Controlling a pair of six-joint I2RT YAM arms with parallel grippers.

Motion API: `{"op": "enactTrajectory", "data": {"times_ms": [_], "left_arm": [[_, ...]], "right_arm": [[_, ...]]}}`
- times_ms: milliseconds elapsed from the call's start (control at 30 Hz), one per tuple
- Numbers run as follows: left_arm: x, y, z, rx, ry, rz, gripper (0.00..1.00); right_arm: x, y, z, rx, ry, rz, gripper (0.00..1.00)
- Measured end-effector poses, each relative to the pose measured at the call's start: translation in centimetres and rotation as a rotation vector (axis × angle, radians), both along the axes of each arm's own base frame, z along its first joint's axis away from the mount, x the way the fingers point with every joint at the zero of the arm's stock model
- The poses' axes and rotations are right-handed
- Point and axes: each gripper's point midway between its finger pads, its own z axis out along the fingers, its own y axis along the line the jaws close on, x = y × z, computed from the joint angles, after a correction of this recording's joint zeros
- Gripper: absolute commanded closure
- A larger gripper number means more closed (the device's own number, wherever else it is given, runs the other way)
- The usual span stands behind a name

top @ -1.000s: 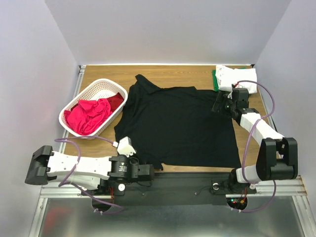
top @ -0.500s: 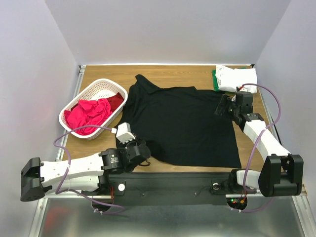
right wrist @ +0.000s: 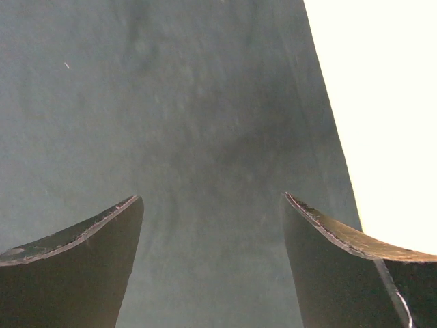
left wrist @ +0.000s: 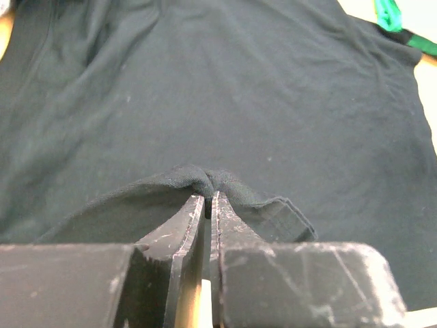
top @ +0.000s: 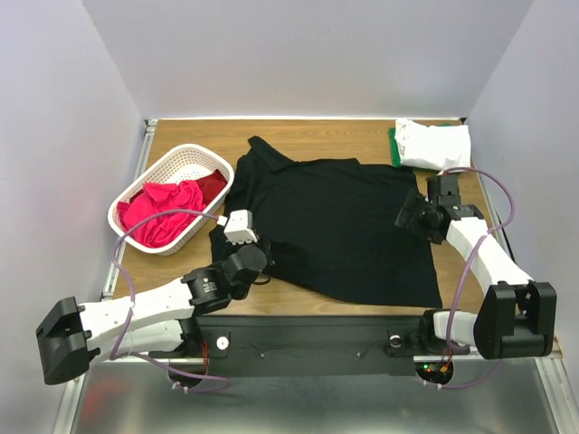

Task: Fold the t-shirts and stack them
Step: Fold the tshirt

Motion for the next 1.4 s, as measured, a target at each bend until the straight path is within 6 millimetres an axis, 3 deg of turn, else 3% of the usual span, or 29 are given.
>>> {"op": "enactTrajectory", "data": {"times_ms": [200,400,567,800,1033,1400], "left_arm": [[0.6,-0.4,2.0,0.020,-0.081,-0.070,1.00],[0.6,0.1,3.4,0.031,-0.140,-0.113,1.00],[0.6,0.6,3.5,0.055,-0.162,-0.128,1.00],[1.2,0.3,3.0,0.090,-0.164,-0.141,1.00],[3.0,0.3,1.7,0.145,-0.128,-0.099,1.00],[6.1,1.6,2.9,0.132,-0.134,-0.004,1.00]], "right_arm": [[-2.3,0.8,-1.4,0.067,0.174,-0.076,0.14],[-6.4,1.2,-3.6,0.095,0.410,-0.160,0.14],[-8.5,1.2,-3.4,0.099,0.518,-0.216,0.14],[-14.3,0.9,-4.2,0.066,0.685,-0.272,0.15],[-14.6,0.6,-4.2,0.049,0.697,-0.278,0.19],[-14.7,0.4,-5.0,0.030,0.728,-0.261,0.31]]}}
